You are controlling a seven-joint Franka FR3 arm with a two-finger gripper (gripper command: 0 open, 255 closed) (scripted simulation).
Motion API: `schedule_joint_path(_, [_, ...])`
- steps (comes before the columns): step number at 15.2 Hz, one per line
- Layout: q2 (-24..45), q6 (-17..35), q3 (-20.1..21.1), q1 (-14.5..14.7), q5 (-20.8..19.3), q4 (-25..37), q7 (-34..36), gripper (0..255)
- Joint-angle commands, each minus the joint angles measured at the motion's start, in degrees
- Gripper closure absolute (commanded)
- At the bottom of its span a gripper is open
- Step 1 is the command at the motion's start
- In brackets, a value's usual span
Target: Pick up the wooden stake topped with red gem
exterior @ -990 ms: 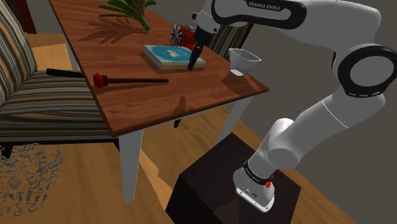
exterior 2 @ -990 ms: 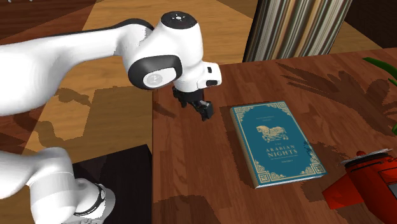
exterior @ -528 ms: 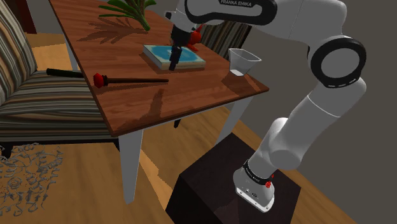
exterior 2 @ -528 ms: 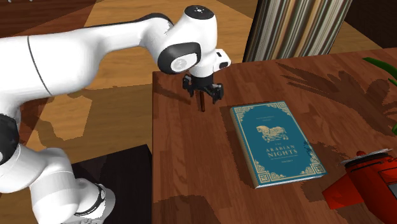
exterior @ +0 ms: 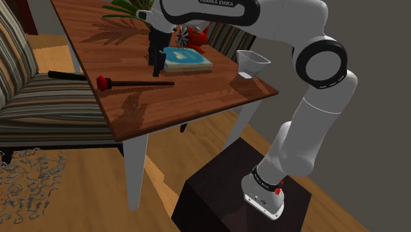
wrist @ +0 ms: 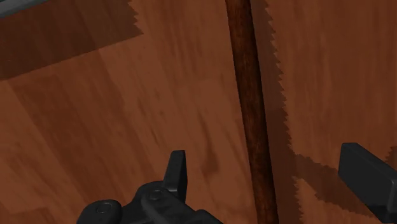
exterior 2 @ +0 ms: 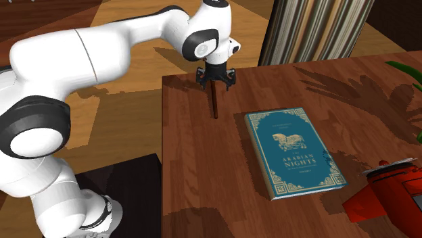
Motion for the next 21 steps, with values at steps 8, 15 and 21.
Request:
schedule_joint_path(8, [4.82,3.29,2.03,1.71,-0.30,1.19,-4.86,0])
schedule_joint_path(15, [5.04,5.14,2.06,1.76,-0.28,-0.44,-4.91,255])
schedule_joint_path(21, [5.02,5.12,2.06,1.76,-0.28,-0.44,-4.91,255])
